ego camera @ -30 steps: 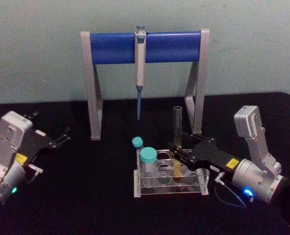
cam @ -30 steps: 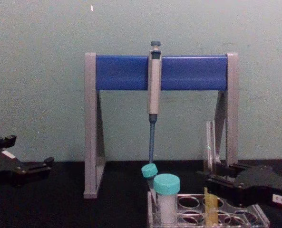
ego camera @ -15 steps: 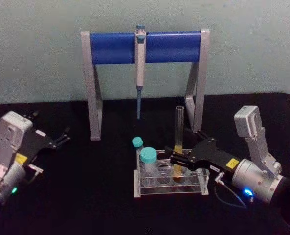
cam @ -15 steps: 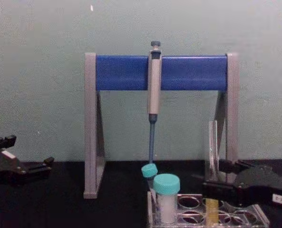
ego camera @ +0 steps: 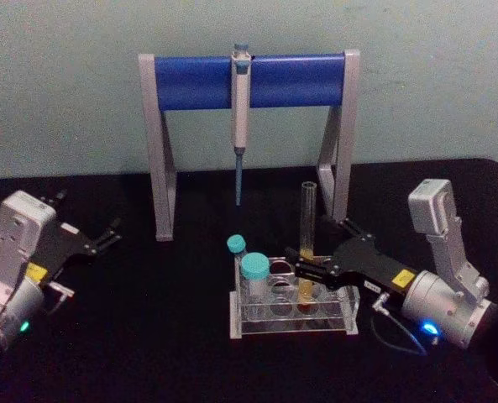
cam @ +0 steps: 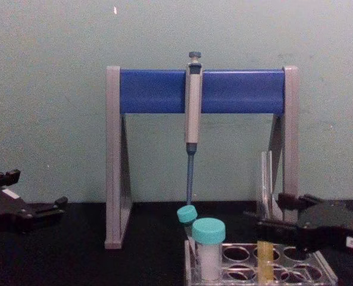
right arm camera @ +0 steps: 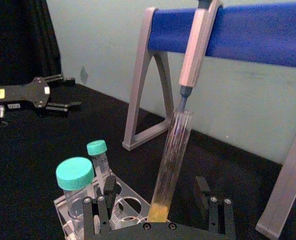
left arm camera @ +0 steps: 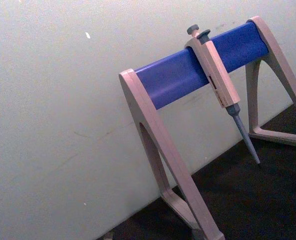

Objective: Pick up the test tube from the test tube rack, shake it, then place it back into the test tube rack.

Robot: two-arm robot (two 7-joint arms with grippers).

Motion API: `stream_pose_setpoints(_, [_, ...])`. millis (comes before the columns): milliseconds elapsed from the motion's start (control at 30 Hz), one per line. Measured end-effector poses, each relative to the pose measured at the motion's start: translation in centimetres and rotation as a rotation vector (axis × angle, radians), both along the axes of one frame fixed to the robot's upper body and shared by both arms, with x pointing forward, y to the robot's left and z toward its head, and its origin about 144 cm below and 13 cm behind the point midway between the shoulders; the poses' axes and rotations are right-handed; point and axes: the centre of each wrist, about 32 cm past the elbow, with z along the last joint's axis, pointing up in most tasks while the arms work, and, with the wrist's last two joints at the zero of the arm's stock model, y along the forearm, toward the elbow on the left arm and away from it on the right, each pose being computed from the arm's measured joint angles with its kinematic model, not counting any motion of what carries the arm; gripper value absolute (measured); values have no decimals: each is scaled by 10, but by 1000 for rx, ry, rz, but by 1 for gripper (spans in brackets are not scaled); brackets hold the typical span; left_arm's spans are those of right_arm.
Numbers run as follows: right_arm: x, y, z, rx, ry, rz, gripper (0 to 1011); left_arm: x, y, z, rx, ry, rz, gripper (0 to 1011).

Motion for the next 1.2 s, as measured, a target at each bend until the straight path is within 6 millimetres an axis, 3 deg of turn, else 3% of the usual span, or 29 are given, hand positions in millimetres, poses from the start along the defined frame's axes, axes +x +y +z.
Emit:
stream_pose_setpoints(300, [-23, -14, 12, 10, -36, -11, 1000, 0, 0, 0, 0, 0, 0, 1010])
stream_pose_setpoints(567, [-61, -33, 16, 20, -81, -141, 1000, 0, 0, 0, 0, 0, 0, 1010])
stream_pose_setpoints(800, [-79, -33, 2, -13, -117, -362, 1000, 0, 0, 0, 0, 0, 0, 1010])
stream_pose_setpoints(1200, [-78, -23, -32, -87, -65, -497, 1000, 0, 0, 0, 0, 0, 0, 1010])
